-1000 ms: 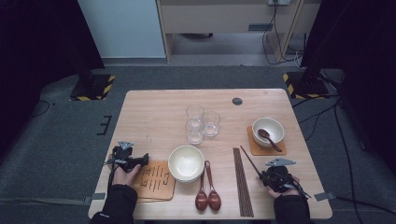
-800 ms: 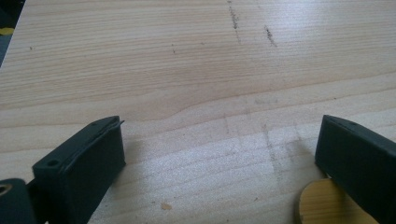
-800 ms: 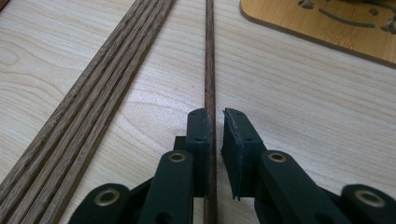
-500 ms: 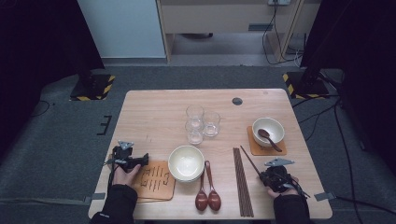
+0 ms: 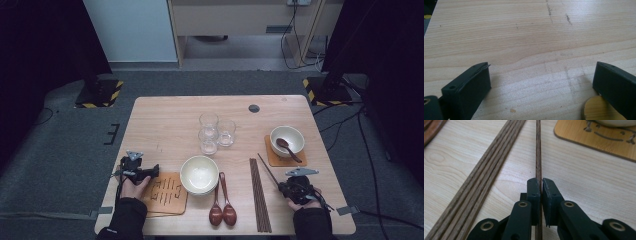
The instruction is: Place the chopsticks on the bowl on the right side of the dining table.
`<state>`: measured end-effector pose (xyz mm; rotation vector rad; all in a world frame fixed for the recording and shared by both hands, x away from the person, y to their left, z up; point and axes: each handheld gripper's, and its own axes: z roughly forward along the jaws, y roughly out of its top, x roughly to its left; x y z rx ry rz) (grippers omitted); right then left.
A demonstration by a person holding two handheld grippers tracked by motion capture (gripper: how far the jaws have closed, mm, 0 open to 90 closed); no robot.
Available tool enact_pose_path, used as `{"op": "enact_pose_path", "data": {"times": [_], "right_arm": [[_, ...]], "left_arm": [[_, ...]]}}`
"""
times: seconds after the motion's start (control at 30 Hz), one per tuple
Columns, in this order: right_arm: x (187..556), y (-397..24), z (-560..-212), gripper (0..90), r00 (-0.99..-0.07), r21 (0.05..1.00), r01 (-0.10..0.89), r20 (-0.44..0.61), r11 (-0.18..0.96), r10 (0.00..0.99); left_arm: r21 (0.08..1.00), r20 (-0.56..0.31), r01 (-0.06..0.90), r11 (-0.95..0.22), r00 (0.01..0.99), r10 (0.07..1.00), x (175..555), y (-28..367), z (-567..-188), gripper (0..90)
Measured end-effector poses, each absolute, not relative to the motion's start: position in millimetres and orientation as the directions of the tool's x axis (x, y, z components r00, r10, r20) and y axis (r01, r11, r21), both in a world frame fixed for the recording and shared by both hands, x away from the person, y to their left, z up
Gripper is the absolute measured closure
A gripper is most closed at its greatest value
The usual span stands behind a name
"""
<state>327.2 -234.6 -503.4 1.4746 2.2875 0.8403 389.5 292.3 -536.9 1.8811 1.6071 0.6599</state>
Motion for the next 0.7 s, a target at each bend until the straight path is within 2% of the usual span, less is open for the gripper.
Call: {"op": "enact_pose_path", "data": {"times": [0.7], "right_arm": [[326.9, -241.2, -468.1, 84.7, -0.440, 0.719, 0.660, 0.137, 0.216, 0.888]], "left_arm": [[0.700, 0.003, 0.705, -0.113, 0.155, 0.988, 389.5, 292.3, -536.9, 0.2]]}}
